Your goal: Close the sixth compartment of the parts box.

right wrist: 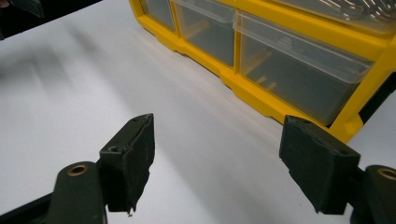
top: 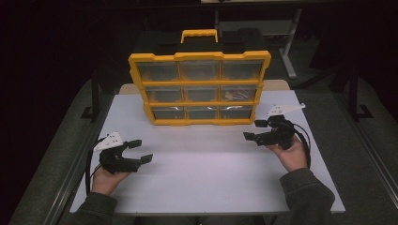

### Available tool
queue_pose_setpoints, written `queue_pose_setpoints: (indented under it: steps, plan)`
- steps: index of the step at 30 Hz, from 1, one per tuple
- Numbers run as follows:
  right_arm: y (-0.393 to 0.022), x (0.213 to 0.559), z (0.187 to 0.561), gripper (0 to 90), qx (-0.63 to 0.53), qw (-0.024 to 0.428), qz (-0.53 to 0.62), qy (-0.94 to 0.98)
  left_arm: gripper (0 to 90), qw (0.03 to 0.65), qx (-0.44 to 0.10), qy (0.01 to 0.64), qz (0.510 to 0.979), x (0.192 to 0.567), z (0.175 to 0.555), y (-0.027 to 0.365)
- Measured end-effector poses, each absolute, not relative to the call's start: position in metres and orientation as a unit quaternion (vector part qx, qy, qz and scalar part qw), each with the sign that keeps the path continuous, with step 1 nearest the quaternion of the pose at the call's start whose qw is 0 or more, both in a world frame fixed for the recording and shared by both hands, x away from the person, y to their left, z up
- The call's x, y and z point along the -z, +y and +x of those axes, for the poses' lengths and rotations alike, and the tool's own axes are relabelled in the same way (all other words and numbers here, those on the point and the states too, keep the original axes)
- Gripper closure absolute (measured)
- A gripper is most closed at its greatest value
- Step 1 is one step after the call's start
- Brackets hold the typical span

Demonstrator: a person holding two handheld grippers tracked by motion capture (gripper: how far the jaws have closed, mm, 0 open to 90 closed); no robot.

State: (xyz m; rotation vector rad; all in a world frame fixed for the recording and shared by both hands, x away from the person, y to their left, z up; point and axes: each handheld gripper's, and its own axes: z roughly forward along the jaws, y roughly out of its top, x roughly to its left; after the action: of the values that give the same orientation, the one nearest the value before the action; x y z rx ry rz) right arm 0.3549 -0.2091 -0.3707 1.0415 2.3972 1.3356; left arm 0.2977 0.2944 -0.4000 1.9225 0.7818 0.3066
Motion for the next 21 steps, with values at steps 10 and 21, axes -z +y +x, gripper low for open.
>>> queue_pose_setpoints:
  steps: [10, 21]
  plan:
    - [-0.221, 0.381, 0.343, 19.4, -0.451, 0.108, 0.362, 0.809, 21.1, 0.500, -0.129, 0.324, 0.793, 0.400, 0.298, 0.296]
    - [-0.228, 0.391, 0.331, 16.1, -0.446, 0.113, 0.369, 0.808, 21.0, 0.496, -0.127, 0.328, 0.794, 0.403, 0.297, 0.297]
